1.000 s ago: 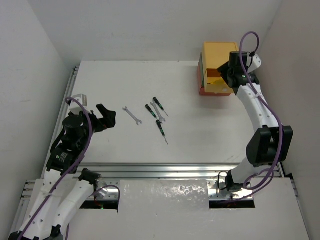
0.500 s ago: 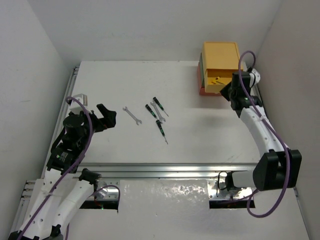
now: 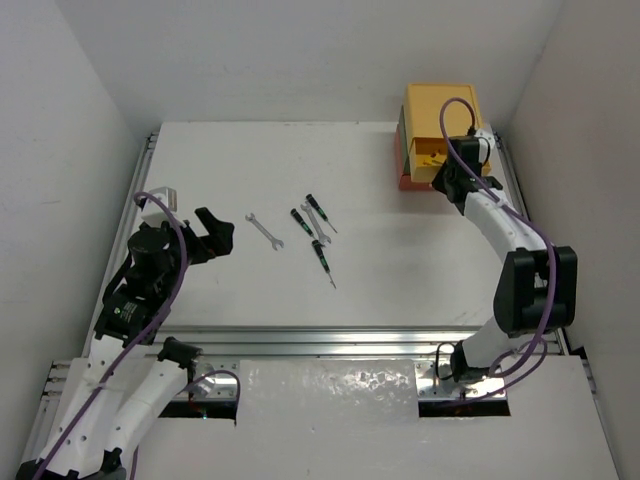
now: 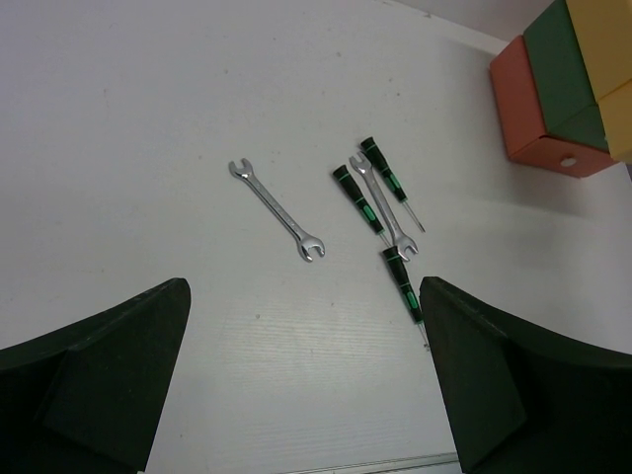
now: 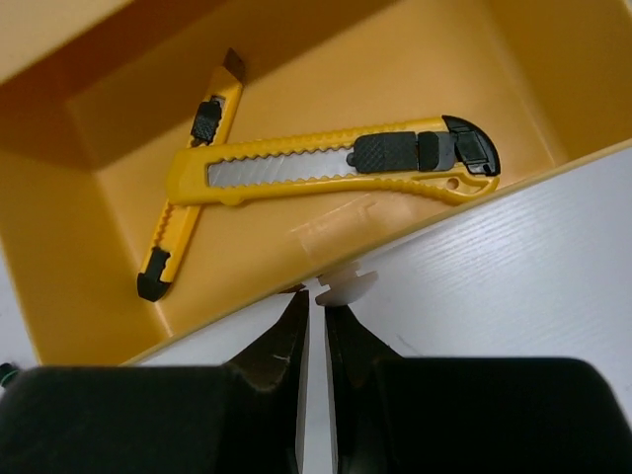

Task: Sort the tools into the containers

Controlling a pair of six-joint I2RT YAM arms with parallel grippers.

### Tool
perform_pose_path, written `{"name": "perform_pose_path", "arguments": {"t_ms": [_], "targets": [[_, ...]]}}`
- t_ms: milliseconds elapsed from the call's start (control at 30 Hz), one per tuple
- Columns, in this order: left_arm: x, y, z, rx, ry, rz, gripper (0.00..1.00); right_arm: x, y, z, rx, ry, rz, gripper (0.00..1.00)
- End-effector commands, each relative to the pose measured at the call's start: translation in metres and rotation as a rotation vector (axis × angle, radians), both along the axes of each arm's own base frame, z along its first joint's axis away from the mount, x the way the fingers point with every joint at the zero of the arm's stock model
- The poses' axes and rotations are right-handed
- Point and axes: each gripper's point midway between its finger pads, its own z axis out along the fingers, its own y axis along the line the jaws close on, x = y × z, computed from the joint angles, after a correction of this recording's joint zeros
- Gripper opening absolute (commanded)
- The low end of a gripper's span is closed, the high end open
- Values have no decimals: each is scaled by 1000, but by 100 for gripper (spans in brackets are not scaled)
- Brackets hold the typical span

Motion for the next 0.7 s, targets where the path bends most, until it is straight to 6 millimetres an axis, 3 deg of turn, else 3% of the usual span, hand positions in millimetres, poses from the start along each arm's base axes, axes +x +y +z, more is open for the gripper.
{"name": "perform_pose_path", "arguments": {"t_ms": [0,233,267,467,667], "targets": [[7,-2,10,-2,-47,-11,100,33,-8,53,-63,-152,13,11],[7,-3,11,-4,-51,-20,100,63,-14,61,-131,-139,40,12],[7,-3,11,-5,-52,-20,100,67,-14,53,-136,-118,49,13],[7,-5,11,-6,-52,-28,100,95,-16,47,-158,-108,89,15],[7,-5,10,-4,-49,-31,100,110,-18,42,-164,-116,129,16]]}}
